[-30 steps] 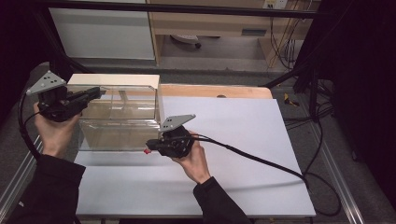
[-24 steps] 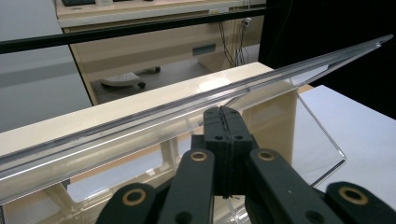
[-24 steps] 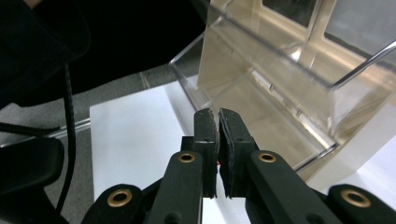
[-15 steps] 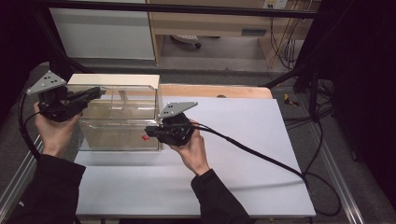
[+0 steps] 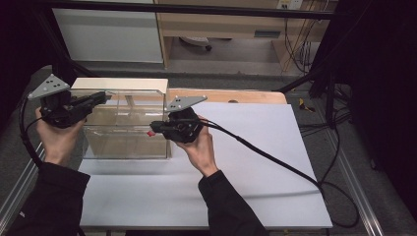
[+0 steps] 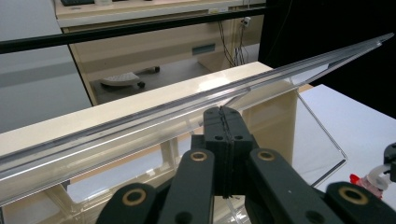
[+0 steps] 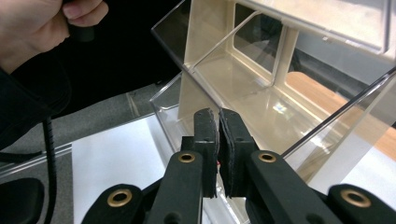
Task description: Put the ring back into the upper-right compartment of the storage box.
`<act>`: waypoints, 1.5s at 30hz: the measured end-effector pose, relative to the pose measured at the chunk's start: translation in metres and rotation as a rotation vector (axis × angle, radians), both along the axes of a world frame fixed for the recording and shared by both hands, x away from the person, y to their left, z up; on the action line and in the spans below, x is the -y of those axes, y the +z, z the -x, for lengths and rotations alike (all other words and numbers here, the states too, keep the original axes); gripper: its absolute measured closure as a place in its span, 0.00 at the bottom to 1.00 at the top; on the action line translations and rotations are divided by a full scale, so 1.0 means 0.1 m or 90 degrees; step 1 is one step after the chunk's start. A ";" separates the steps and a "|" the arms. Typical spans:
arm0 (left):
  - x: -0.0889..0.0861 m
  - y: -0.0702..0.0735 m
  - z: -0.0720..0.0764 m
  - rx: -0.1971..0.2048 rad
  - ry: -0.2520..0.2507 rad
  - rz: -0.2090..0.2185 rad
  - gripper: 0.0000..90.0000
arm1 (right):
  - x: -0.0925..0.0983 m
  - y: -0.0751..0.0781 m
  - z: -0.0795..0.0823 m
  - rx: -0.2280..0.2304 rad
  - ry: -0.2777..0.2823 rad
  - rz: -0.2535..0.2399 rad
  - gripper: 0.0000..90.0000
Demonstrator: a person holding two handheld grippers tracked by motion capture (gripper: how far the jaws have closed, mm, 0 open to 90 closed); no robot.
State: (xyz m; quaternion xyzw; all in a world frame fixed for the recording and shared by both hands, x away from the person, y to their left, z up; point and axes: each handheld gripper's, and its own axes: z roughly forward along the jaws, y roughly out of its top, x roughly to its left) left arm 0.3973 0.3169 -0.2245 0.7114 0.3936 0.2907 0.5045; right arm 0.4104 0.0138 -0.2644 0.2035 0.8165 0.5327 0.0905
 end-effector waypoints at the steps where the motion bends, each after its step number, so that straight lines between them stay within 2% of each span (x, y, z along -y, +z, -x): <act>1: 0.00 0.00 0.00 0.000 0.000 0.000 1.00 | 0.00 0.01 -0.01 0.000 -0.002 -0.003 0.97; 18: 0.01 0.00 -0.01 0.001 0.002 -0.002 1.00 | -0.14 0.13 -0.20 0.014 -0.028 -0.014 0.97; 30: 0.00 0.00 -0.01 0.001 0.001 -0.003 1.00 | -0.24 -0.01 -0.42 0.001 -0.060 -0.008 0.97; 45: 0.00 0.00 -0.01 0.001 0.001 -0.002 1.00 | -0.33 -0.18 -0.49 -0.004 -0.066 0.014 0.96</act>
